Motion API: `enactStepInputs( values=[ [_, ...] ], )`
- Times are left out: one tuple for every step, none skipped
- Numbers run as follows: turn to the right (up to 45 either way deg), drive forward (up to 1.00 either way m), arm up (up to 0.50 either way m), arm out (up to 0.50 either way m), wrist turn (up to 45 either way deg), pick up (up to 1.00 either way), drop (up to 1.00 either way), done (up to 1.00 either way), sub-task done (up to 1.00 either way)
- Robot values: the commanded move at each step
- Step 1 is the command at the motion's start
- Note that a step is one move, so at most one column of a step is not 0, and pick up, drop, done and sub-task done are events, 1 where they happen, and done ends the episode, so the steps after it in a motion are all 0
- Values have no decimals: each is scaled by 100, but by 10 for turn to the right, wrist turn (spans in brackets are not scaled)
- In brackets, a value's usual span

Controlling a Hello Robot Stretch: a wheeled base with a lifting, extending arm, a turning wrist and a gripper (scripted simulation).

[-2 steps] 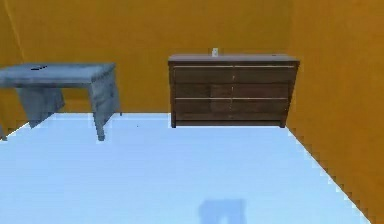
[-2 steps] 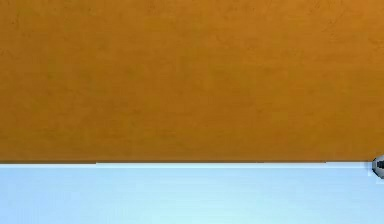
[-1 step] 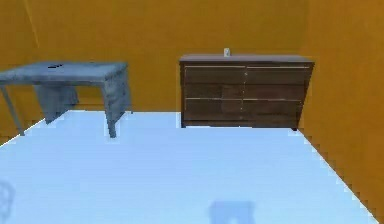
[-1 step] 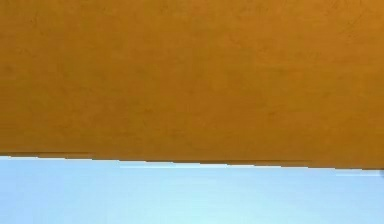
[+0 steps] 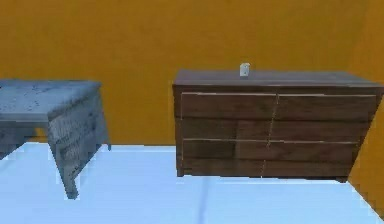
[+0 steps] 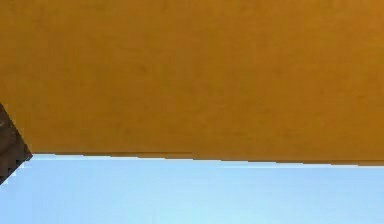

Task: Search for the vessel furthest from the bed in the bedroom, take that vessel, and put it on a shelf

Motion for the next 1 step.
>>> enactStepInputs(
  values=[
    [0,90,0,0,0,0,0,0,0]
  ],
)
